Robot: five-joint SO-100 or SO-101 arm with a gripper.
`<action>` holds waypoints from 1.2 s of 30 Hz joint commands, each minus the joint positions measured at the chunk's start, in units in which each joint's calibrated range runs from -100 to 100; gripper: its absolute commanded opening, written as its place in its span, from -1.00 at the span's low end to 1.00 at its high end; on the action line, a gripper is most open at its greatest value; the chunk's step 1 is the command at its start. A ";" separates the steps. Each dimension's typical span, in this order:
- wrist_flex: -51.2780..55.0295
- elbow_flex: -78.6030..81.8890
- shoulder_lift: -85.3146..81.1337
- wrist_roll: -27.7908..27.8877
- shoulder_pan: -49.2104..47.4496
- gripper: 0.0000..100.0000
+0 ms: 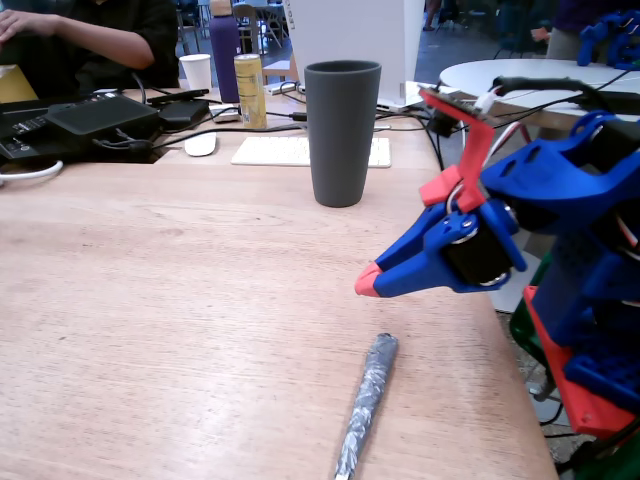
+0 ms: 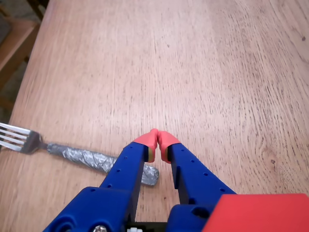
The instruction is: Grab the fork and place it in gray glass
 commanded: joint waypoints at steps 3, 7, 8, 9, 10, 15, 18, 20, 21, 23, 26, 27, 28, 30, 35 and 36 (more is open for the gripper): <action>0.24 -0.24 -0.89 0.10 0.09 -1.00; 0.24 -0.24 -0.89 0.10 0.09 -1.00; 0.24 -0.24 -0.89 0.10 0.09 -1.00; 0.24 -0.24 -0.89 0.10 0.09 -1.00; 0.24 -0.24 -0.89 0.10 0.09 -1.00; 0.24 -0.24 -0.89 0.10 0.09 -1.00; 0.24 -0.24 -0.89 0.10 0.09 -1.00; 0.24 -0.24 -0.89 0.10 0.09 -1.00; 0.24 -0.24 -0.89 0.10 0.09 -1.00; 0.24 -0.24 -0.89 0.10 -0.58 -1.00; 0.24 -0.24 -0.89 0.10 -1.43 -1.00; 0.24 -0.24 -0.89 0.10 -1.43 -1.00; 0.24 -0.24 -0.89 0.10 -1.43 -1.00; 0.24 -0.24 -0.97 0.10 -1.60 -1.00; 1.31 -19.40 8.72 6.79 -2.11 -1.00; 1.39 -23.55 13.43 8.84 -3.12 -1.00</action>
